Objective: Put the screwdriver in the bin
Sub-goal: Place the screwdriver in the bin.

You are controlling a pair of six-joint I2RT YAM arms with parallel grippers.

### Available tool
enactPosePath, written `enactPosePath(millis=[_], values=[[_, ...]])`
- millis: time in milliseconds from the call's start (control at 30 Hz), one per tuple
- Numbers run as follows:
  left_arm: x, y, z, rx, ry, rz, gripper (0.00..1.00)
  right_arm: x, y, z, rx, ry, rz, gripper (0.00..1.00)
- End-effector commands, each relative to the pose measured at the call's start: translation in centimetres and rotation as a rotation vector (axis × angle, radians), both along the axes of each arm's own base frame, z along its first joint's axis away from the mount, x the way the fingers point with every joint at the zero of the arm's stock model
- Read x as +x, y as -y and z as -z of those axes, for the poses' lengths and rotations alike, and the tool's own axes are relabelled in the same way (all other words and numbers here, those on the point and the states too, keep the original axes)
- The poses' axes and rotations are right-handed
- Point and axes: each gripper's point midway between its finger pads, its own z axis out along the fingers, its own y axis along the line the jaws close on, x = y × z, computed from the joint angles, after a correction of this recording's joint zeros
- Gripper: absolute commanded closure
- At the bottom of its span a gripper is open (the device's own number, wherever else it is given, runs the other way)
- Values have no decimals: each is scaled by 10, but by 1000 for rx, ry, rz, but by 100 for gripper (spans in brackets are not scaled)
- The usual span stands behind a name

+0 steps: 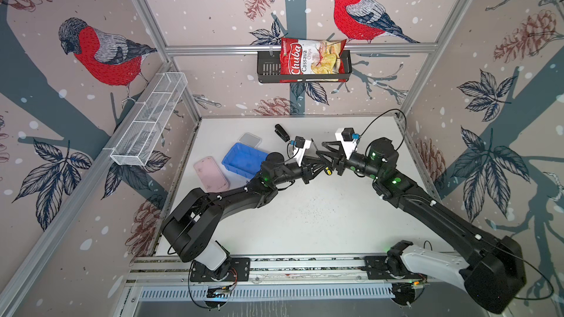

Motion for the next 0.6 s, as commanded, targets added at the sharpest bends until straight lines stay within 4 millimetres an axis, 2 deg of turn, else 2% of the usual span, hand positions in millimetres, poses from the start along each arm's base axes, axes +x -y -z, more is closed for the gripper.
enactPosePath(millis=[0,133,267,400,567], values=[[4,-6,-15,-42,51,-48,99,0,1,-12,12,48,11,31],[10,-16,-13,-42,47,-110,99,-1,3,-16,18,61,15,15],[20,-34,-11,-42,28,-206,99,-4,1,-17,20,64,6,1],[34,-63,0,-41,-39,-305,99,-7,-3,-15,14,67,-1,0],[59,-112,21,1,-130,-501,99,-11,-15,-13,1,84,-29,0]])
